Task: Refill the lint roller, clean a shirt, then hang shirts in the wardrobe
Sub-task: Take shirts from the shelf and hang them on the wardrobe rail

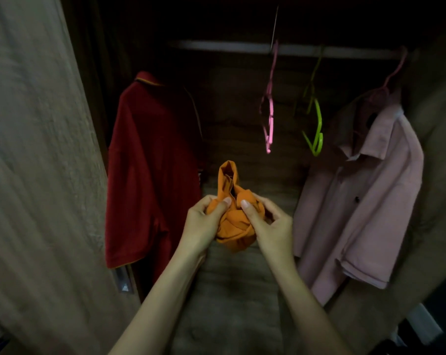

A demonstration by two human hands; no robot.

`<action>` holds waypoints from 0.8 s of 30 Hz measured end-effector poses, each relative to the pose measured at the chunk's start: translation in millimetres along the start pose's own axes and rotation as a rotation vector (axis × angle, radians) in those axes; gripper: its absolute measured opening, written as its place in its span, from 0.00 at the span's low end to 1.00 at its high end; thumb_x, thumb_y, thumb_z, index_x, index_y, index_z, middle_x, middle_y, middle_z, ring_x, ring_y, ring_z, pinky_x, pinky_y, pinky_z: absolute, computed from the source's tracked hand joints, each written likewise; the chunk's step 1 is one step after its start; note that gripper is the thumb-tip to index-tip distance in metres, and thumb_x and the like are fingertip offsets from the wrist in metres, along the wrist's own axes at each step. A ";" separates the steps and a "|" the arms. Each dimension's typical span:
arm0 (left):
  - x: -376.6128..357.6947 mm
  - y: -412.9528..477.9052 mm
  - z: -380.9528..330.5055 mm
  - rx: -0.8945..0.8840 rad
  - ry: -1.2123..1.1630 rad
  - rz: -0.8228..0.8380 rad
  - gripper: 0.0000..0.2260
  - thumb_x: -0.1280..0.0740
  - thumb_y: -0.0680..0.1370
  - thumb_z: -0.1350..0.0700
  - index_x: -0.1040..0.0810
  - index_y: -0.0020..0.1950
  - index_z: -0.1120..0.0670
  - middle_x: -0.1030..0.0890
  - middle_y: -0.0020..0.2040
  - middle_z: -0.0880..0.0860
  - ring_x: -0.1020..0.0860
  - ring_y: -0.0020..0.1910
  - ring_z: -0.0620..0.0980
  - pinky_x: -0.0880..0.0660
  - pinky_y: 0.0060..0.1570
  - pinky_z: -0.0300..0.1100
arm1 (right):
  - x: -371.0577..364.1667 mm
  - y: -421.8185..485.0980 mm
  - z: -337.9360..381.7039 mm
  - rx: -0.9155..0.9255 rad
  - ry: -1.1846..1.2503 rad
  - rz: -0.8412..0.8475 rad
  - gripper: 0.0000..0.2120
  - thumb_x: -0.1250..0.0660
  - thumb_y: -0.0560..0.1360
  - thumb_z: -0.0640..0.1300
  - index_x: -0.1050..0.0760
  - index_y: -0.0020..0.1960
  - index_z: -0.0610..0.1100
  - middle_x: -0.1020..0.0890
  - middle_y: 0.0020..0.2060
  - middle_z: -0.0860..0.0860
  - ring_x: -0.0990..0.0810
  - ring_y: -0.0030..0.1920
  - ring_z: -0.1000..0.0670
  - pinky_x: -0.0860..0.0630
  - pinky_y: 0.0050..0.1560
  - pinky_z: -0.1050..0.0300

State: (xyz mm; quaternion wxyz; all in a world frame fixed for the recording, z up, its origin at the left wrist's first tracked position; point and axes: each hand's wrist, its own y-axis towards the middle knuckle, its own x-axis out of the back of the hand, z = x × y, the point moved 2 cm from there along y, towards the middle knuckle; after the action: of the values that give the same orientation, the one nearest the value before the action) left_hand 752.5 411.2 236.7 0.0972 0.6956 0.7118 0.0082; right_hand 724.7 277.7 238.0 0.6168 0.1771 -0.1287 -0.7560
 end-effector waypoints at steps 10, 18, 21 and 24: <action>-0.6 6.8 3.7 -0.001 0.017 -0.052 0.06 0.32 0.77 0.55 0.20 0.44 0.56 0.19 0.39 0.54 0.19 0.39 0.49 0.22 0.42 0.44 | 3.9 -4.5 -5.6 0.303 -0.291 -0.137 0.08 0.33 0.76 0.39 0.25 0.54 0.48 0.19 0.48 0.59 0.19 0.49 0.59 0.19 0.48 0.57; -1.0 7.2 3.4 -0.018 0.022 -0.045 0.06 0.32 0.77 0.55 0.20 0.45 0.57 0.18 0.41 0.56 0.19 0.43 0.53 0.21 0.48 0.49 | 7.2 1.1 -3.2 0.184 -0.171 -0.083 0.16 0.29 0.73 0.39 0.25 0.59 0.47 0.19 0.50 0.57 0.19 0.49 0.64 0.23 0.44 0.71; -1.1 7.9 2.8 -0.017 0.029 -0.042 0.07 0.32 0.77 0.54 0.20 0.47 0.58 0.17 0.44 0.61 0.18 0.46 0.58 0.21 0.50 0.52 | 7.4 -1.6 -2.8 0.266 -0.286 -0.074 0.19 0.33 0.76 0.39 0.28 0.66 0.48 0.21 0.53 0.60 0.20 0.52 0.63 0.22 0.48 0.68; -1.2 6.5 1.1 -0.045 0.047 -0.035 0.08 0.32 0.78 0.55 0.20 0.47 0.59 0.17 0.45 0.61 0.17 0.46 0.58 0.21 0.51 0.52 | 9.4 -0.6 -2.7 0.308 -0.417 -0.071 0.14 0.34 0.77 0.43 0.25 0.62 0.50 0.20 0.52 0.59 0.19 0.52 0.61 0.20 0.49 0.63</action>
State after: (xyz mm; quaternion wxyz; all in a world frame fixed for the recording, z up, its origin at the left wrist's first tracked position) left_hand 759.1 410.0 236.7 0.0962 0.6804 0.7255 0.0391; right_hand 723.6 268.8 234.3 0.5160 0.1136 -0.3602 -0.7689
